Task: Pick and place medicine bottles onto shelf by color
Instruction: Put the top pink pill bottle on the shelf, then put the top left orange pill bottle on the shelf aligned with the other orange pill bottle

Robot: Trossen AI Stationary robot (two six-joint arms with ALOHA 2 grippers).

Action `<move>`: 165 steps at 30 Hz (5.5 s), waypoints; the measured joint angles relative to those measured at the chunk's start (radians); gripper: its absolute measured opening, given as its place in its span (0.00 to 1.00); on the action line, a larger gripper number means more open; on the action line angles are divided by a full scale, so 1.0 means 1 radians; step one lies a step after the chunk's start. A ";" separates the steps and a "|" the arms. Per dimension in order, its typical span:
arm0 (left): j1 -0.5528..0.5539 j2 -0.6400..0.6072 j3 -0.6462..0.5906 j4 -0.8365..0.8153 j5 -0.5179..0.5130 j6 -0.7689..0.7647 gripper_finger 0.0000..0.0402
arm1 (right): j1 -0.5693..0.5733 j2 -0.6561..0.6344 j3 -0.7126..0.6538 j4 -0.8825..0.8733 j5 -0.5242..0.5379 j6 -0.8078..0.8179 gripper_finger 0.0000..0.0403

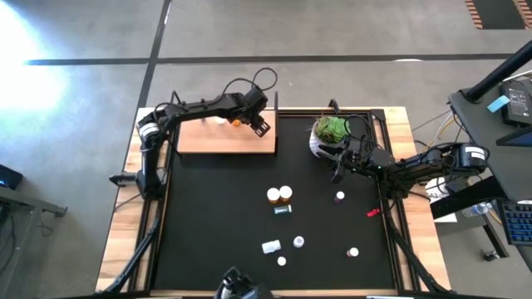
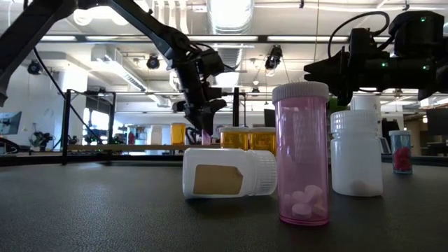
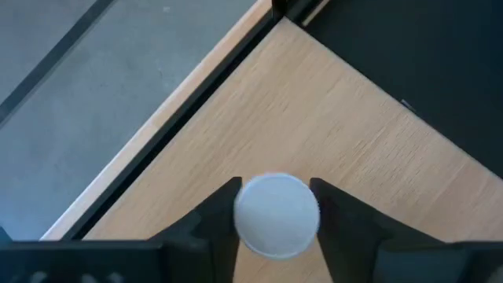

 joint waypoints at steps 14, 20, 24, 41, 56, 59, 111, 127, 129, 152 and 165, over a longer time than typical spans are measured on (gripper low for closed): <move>-0.002 -0.058 0.000 -0.013 -0.028 -0.001 0.62 | 0.000 0.000 0.000 0.000 0.000 0.000 0.34; -0.019 -0.137 -0.001 -0.100 -0.098 -0.058 0.68 | 0.000 0.000 0.000 -0.003 0.000 0.000 0.35; -0.051 -0.176 -0.001 -0.162 -0.103 -0.113 0.69 | 0.000 0.000 0.000 -0.009 0.000 0.000 0.35; -0.452 -0.231 -0.022 -0.397 -0.227 -0.507 0.69 | 0.000 0.000 0.000 -0.028 0.000 0.000 0.34; -0.818 -0.230 -0.246 -0.102 -0.370 -0.494 0.69 | 0.000 0.000 0.000 -0.029 0.000 0.000 0.35; -0.841 -0.230 -0.302 -0.027 -0.387 -0.476 0.69 | 0.000 0.000 0.000 -0.029 0.000 0.000 0.34; -0.762 -0.126 -0.650 0.896 -0.279 -0.113 0.69 | 0.000 0.000 0.000 -0.029 0.000 0.000 0.35; -0.753 -0.125 -0.650 0.907 -0.280 -0.082 0.46 | 0.000 0.000 0.000 -0.030 0.000 0.000 0.35; -0.752 -0.125 -0.650 0.907 -0.286 -0.082 0.46 | 0.000 0.000 0.000 -0.030 0.000 0.000 0.34; -0.484 -0.493 -0.691 0.469 -0.471 -0.371 0.47 | 0.000 0.000 0.000 -0.030 0.000 0.000 0.35; -0.294 -0.513 -0.776 0.507 -0.471 -0.376 0.47 | 0.000 0.000 0.000 -0.031 0.000 0.000 0.34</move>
